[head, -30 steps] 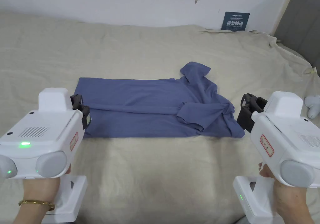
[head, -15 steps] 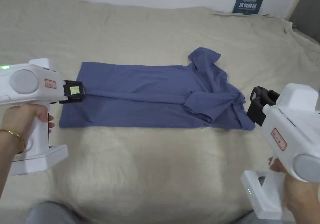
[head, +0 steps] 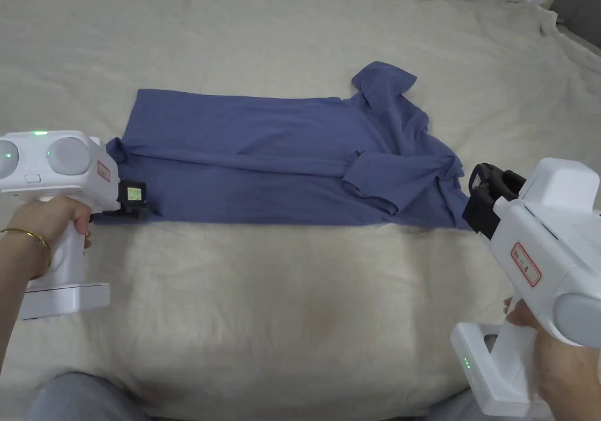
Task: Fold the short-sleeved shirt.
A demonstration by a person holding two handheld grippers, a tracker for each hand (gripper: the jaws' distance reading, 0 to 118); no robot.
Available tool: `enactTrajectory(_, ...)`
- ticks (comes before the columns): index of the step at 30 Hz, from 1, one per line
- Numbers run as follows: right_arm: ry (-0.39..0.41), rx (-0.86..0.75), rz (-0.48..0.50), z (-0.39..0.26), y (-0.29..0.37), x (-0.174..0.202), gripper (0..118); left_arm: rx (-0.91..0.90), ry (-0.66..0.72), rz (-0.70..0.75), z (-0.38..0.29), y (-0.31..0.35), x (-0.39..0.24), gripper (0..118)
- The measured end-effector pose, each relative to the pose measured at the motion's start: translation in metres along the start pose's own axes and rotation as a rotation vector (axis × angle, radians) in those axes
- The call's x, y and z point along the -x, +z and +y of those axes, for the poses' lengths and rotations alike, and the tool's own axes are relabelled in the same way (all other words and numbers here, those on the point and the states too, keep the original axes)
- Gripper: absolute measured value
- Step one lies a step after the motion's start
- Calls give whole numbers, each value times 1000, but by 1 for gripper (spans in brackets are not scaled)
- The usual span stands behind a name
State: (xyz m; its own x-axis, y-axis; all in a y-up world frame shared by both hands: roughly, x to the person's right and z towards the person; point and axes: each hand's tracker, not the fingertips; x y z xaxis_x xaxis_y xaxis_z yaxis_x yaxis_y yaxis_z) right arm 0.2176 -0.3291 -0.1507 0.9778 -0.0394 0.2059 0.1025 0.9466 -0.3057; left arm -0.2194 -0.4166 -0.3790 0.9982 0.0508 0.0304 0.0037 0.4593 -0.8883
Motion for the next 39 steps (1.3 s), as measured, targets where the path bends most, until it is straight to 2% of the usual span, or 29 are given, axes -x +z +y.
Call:
enactTrajectory(2, -2, 8, -2, -2, 0, -1, 0, -5, 29, 30, -5, -3, 0, 24)
enactTrajectory(3, -2, 10, -3, -3, 1, -1, 0, -10, 29, 18, -9, -3, 2, 16)
enactTrajectory(4, -2, 12, -2, -3, 1, 0, 0, -18, 25, -20, -11, -3, 2, 12)
enactTrajectory(8, -5, 26, 0, -2, 2, 0, 0, -29, -26, 4, -11, 3, -2, 1)
enactTrajectory(11, -7, 45, 0, 7, -1, -3, 0, -125, -35, 5, -13, 24, -5, 0)
enactTrajectory(15, -25, 100, 12, 30, -17, -15, 0, -263, 22, -49, -13, 56, 0, 0)
enactTrajectory(17, -54, 180, 5, 46, -37, -25, 0, -289, 43, -62, -9, 65, 3, 0)
enactTrajectory(19, -48, 223, -19, 56, -60, -33, 0, -312, 49, -70, -11, 72, 2, 0)
enactTrajectory(22, -68, 380, -15, 65, -102, -46, 1, -320, 72, -83, -11, 72, 1, 0)
enactTrajectory(23, -105, 423, -7, 66, -114, -49, 6, -319, 78, -81, -11, 71, 0, 0)
enactTrajectory(24, -111, 464, -14, 65, -127, -53, 25, -318, 81, -79, -13, 70, 0, 0)
enactTrajectory(26, -73, 544, -28, 60, -150, -54, 83, -310, 92, -75, -13, 66, 0, 0)
enactTrajectory(27, -45, 553, -32, 57, -156, -53, 90, -307, 98, -73, -13, 64, 0, 0)
enactTrajectory(29, -20, 611, -48, 46, -172, -53, 91, -301, 114, -71, -14, 60, 1, 0)
enactTrajectory(34, -45, 749, -123, 7, -198, -62, 91, -282, 137, -64, -16, 53, 3, 0)
enactTrajectory(39, -65, 751, -149, -20, -205, -67, 89, -266, 131, -48, -16, 47, 4, 0)
